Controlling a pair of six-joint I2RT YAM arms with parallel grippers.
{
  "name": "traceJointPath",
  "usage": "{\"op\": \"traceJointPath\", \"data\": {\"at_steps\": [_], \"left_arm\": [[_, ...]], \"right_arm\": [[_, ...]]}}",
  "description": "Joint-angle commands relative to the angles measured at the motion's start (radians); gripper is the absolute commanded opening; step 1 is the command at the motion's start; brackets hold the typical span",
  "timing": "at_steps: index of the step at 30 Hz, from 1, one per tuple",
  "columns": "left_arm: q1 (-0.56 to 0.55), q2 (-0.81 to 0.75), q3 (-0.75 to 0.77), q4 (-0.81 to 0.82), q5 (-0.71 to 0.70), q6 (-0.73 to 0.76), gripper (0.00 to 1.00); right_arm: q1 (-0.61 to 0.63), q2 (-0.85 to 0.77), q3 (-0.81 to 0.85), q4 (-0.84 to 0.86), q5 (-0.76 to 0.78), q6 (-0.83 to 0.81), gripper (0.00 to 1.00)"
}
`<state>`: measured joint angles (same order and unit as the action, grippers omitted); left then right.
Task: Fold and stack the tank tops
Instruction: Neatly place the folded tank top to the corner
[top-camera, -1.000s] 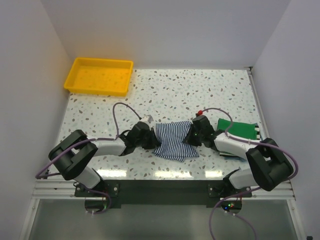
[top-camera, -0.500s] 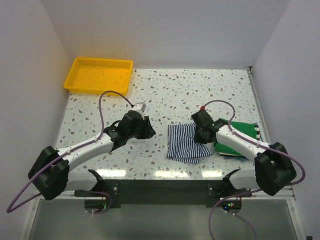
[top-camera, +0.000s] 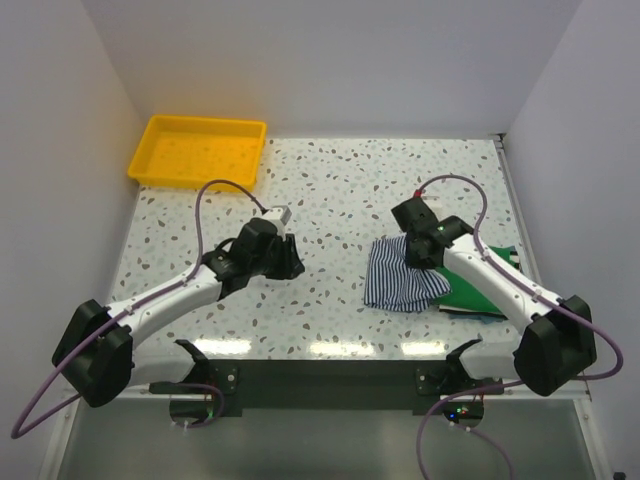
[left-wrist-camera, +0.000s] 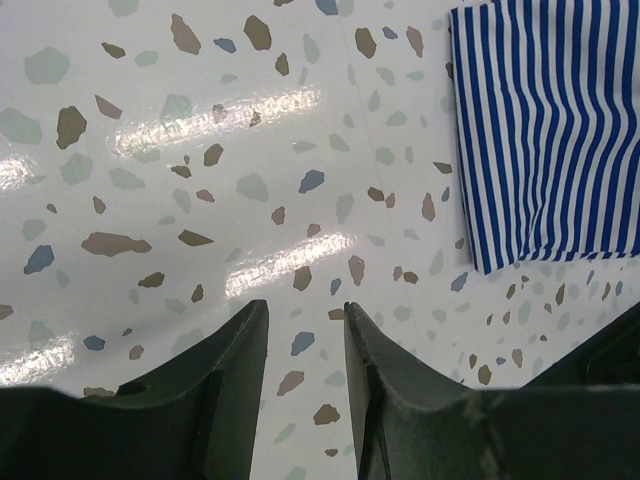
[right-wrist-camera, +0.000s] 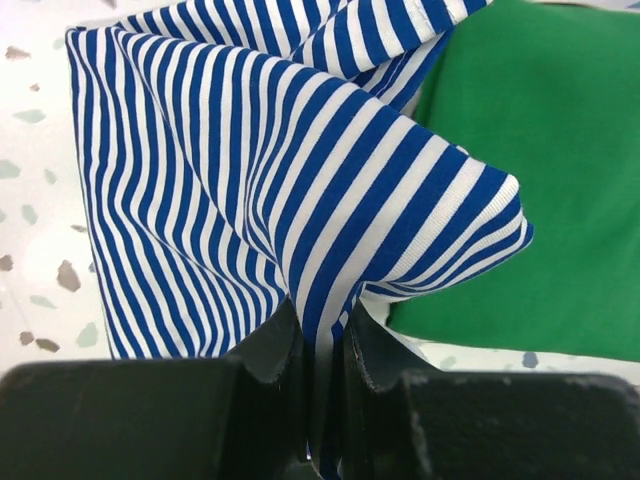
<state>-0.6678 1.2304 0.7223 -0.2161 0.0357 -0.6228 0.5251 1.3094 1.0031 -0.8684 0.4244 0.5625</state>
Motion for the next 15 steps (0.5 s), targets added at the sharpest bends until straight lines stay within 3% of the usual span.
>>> {"op": "traceJointPath", "data": {"at_steps": [1,15], "left_arm": [[0.017,-0.026,0.04,-0.019,0.039,0.063,0.41],[0.033,-0.051,0.02,-0.031,0.167,0.112,0.4]], "right_arm": [[-0.039,-0.03,0.066,-0.046,0.043,-0.075,0.0],[-0.209,-0.111,0.164,-0.139,0.039,-0.191,0.0]]}}
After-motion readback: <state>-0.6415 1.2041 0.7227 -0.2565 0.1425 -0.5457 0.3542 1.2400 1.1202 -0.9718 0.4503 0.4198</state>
